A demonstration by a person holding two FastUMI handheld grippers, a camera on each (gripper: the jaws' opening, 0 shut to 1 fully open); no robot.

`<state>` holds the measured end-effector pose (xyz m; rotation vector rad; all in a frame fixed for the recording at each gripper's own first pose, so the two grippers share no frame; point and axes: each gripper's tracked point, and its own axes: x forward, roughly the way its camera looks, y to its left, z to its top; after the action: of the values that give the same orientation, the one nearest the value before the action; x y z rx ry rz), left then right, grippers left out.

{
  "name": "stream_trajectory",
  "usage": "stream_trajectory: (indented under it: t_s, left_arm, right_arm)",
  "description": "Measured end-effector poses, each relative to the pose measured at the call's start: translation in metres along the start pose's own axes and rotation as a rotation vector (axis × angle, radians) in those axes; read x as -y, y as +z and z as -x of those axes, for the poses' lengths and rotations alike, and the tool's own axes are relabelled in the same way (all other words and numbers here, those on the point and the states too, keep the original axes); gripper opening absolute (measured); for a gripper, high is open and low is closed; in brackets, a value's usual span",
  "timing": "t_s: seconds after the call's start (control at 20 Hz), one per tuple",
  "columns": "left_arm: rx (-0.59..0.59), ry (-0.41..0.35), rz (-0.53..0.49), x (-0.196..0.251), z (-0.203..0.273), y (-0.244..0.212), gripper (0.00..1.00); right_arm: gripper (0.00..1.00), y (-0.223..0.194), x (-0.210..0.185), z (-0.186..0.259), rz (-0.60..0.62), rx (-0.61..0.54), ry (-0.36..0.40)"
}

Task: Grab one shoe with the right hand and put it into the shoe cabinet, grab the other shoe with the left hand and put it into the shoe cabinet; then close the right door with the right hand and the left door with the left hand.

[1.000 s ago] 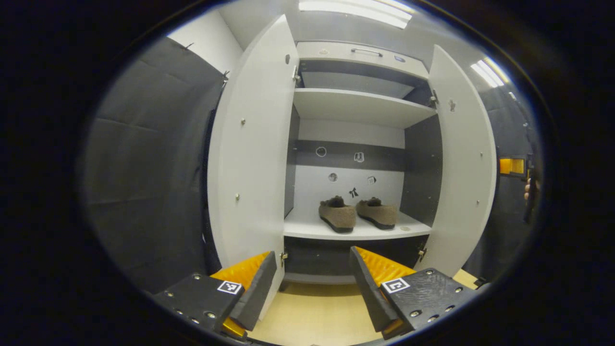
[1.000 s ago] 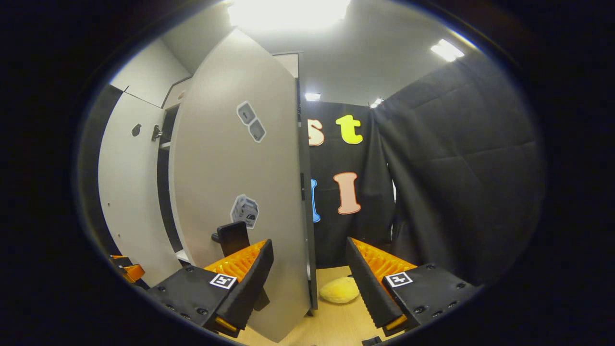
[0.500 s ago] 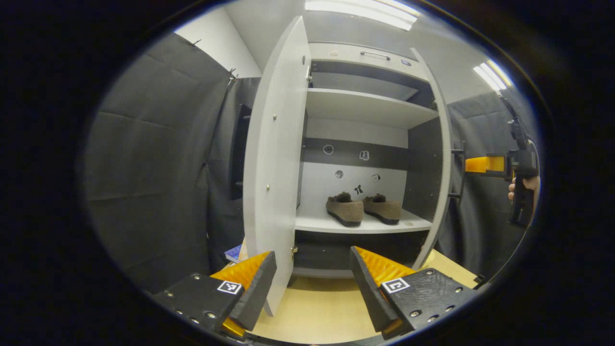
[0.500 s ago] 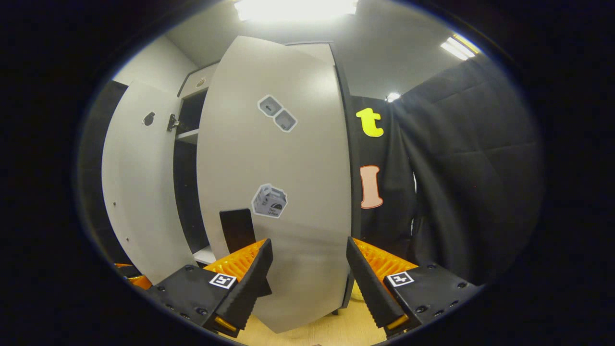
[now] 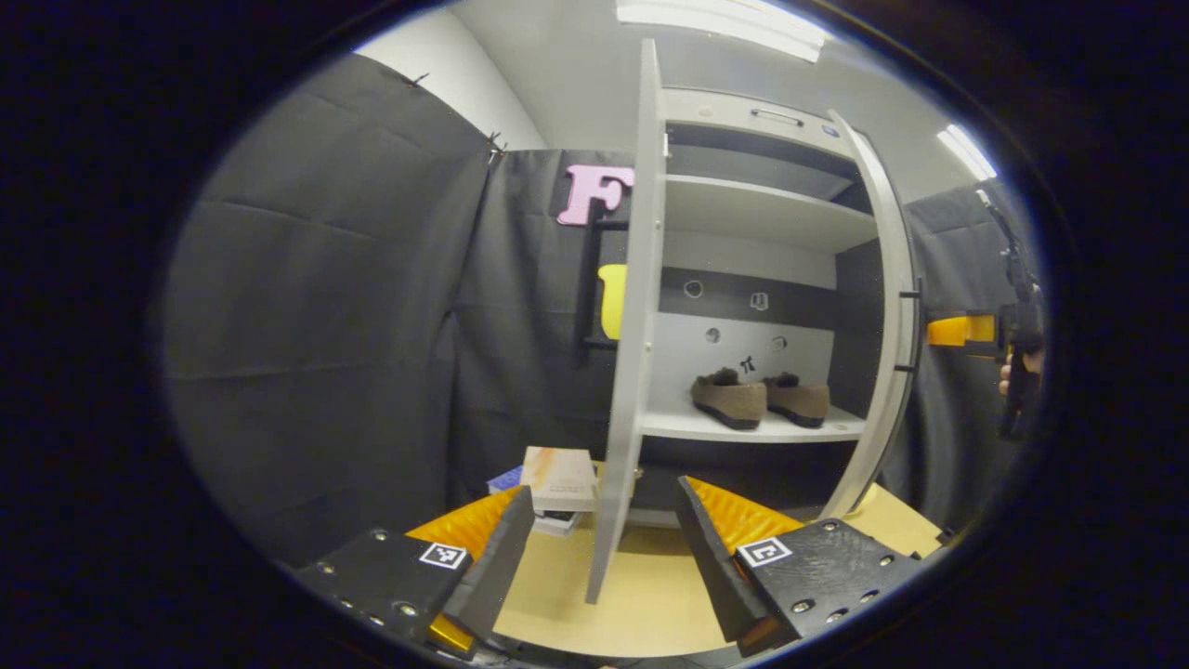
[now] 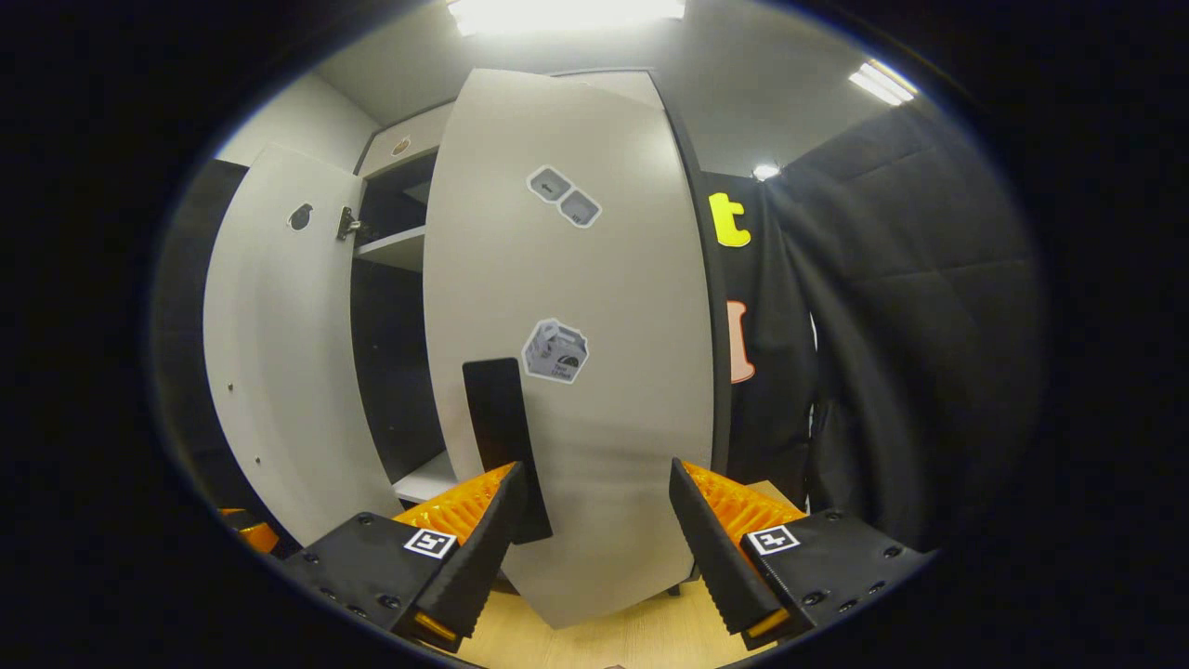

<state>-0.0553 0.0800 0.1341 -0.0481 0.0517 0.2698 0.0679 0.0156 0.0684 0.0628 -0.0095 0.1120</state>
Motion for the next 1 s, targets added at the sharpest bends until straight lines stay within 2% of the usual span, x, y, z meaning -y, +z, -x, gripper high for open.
stream_trajectory:
  t_s: [0.1, 0.15, 0.25, 0.3, 0.35, 0.4, 0.45, 0.5, 0.55, 0.65, 0.7, 0.75, 0.8, 0.9, 0.95, 1.0]
  left_arm:
    - [0.024, 0.031, 0.021, -0.012, -0.003, 0.009, 0.89]
    - [0.032, 0.057, 0.024, -0.021, -0.006, 0.013, 0.82]
    - [0.048, 0.097, 0.045, -0.035, -0.010, 0.024, 0.82]
    - [0.054, 0.108, 0.053, -0.040, -0.012, 0.030, 0.89]
    - [0.067, 0.123, 0.058, -0.050, -0.014, 0.036, 0.89]
    - [0.079, 0.131, 0.058, -0.056, -0.017, 0.042, 0.82]
    - [0.095, 0.132, 0.058, -0.059, -0.021, 0.050, 0.82]
    - [0.108, 0.125, 0.055, -0.062, -0.026, 0.056, 0.82]
    - [0.116, 0.115, 0.052, -0.062, -0.027, 0.059, 0.89]
    - [0.129, 0.090, 0.043, -0.064, -0.033, 0.069, 0.89]
    - [0.134, 0.075, 0.038, -0.066, -0.038, 0.074, 0.96]
    - [0.140, 0.064, 0.033, -0.068, -0.044, 0.079, 0.96]
    - [0.145, 0.057, 0.031, -0.070, -0.046, 0.083, 0.89]
    - [0.147, 0.031, 0.029, -0.071, -0.054, 0.089, 0.89]
    - [0.152, 0.014, 0.032, -0.070, -0.057, 0.093, 0.96]
    - [0.155, -0.008, 0.037, -0.069, -0.058, 0.095, 0.96]
  right_arm:
    - [0.98, -0.014, -0.003, -0.002, 0.003, -0.017, -0.003]
    - [0.98, -0.021, -0.007, -0.004, 0.000, -0.038, 0.006]
    - [0.98, -0.032, -0.013, -0.003, -0.004, -0.065, 0.024]
    - [0.98, -0.037, -0.014, -0.001, -0.002, -0.073, 0.030]
    - [0.98, -0.042, -0.016, 0.001, 0.000, -0.084, 0.034]
    - [0.98, -0.047, -0.017, 0.003, 0.001, -0.095, 0.039]
    - [0.98, -0.053, -0.019, 0.007, -0.002, -0.105, 0.046]
    - [0.98, -0.059, -0.022, 0.010, -0.006, -0.116, 0.053]
    - [0.98, -0.066, -0.023, 0.013, -0.009, -0.127, 0.058]
    - [0.98, -0.081, -0.025, 0.019, -0.014, -0.155, 0.066]
    - [0.98, -0.088, -0.026, 0.024, -0.018, -0.170, 0.069]
    - [0.98, -0.095, -0.026, 0.029, -0.023, -0.184, 0.072]
    - [0.98, -0.101, -0.027, 0.033, -0.026, -0.195, 0.074]
    - [0.98, -0.111, -0.027, 0.040, -0.028, -0.212, 0.069]
    - [0.98, -0.115, -0.025, 0.043, -0.029, -0.221, 0.065]
    - [0.98, -0.119, -0.025, 0.047, -0.031, -0.228, 0.062]
